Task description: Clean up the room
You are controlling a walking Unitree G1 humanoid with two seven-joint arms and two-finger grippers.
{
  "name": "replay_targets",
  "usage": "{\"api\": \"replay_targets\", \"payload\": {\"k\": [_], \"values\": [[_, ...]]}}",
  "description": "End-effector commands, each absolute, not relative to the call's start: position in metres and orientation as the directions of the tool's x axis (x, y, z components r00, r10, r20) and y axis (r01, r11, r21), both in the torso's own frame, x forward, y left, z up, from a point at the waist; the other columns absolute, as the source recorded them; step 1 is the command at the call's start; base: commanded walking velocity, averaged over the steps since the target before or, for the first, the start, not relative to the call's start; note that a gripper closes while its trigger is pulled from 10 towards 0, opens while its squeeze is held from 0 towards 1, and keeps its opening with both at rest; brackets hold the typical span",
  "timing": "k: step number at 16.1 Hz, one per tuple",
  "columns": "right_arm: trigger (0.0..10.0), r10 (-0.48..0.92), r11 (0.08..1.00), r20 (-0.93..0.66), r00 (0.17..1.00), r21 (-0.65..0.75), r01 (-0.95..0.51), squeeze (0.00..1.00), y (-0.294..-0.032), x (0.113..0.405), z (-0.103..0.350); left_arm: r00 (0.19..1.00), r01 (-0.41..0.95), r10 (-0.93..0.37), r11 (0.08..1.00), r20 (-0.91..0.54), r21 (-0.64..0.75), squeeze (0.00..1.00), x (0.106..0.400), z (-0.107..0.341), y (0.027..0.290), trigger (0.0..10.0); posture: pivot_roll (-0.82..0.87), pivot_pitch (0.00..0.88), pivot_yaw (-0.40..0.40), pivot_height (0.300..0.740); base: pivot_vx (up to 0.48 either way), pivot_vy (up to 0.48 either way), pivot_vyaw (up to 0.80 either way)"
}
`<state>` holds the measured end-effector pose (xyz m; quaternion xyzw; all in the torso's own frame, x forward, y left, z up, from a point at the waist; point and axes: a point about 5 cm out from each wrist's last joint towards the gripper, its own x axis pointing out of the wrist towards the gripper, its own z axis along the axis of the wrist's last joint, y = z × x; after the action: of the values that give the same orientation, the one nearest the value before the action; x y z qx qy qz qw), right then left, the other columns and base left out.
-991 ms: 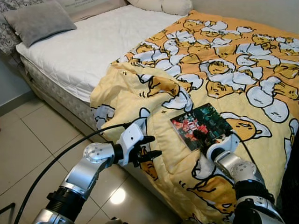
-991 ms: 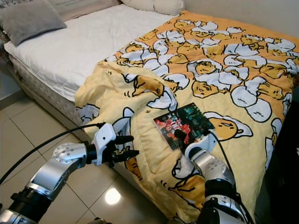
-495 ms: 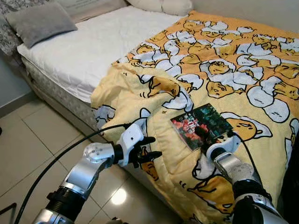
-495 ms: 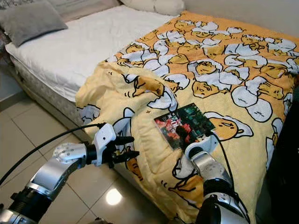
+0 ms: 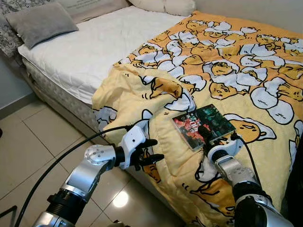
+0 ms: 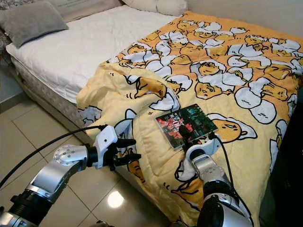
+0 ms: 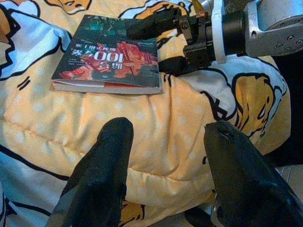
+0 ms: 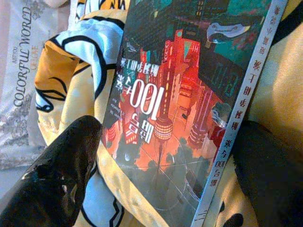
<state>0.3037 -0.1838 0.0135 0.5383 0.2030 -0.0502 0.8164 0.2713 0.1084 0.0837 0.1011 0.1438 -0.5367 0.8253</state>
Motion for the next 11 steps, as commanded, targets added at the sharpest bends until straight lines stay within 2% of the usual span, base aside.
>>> {"api": "replay_targets", "payload": {"k": [1, 5, 11], "values": [[10.0, 0.123, 0.393, -0.364, 0.923, 0.872, 0.291, 0.00, -0.180, 0.308, 0.016, 0.385, 0.916, -0.858, 0.401, -0.340, 0.026, 0.28, 0.271, 0.089, 0.111, 10.0, 0.04, 0.013, 0.070, 0.740, 0.000, 0.000, 0.00], [10.0, 0.053, 0.363, -0.313, 0.948, 0.891, 0.274, 0.00, -0.182, 0.313, 0.020, 0.400, 0.906, -0.845, 0.423, -0.355, 0.016, 0.27, 0.265, 0.090, 0.116, 10.0, 0.06, 0.051, 0.082, 0.740, 0.000, 0.000, 0.00], [10.0, 0.002, 0.306, -0.270, 0.963, 0.917, 0.256, 0.00, -0.183, 0.318, 0.025, 0.400, 0.905, -0.845, 0.425, -0.354, 0.010, 0.27, 0.259, 0.091, 0.116, 10.0, 0.07, 0.048, 0.069, 0.740, 0.000, 0.000, 0.00]]}}
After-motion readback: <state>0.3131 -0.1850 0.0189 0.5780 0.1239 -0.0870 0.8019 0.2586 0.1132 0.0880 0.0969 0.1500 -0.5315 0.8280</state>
